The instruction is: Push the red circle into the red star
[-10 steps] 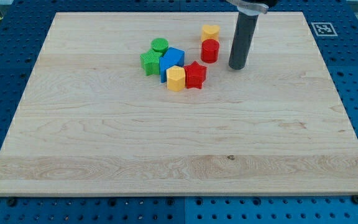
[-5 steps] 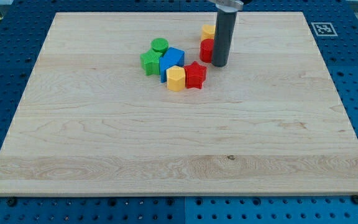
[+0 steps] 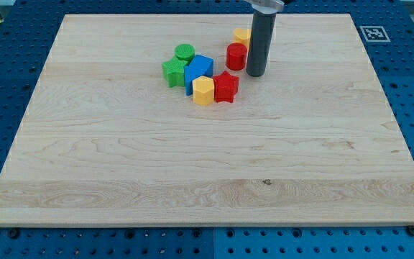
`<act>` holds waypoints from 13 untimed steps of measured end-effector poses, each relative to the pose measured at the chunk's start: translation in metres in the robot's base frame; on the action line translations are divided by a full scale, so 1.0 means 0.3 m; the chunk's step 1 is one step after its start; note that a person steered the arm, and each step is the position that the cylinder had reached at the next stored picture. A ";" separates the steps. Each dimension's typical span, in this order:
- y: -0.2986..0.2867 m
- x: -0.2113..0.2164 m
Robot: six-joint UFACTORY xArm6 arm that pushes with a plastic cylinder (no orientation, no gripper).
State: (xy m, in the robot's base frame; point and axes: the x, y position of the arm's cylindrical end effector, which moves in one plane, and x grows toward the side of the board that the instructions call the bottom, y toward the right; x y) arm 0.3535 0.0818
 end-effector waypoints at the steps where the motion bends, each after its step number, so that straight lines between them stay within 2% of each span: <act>1: -0.002 -0.071; 3: -0.036 -0.243; 5: -0.076 -0.251; 9: -0.076 0.207; 10: -0.076 0.276; 11: -0.076 0.259; 13: -0.076 0.064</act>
State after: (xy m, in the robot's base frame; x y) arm 0.3727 0.0591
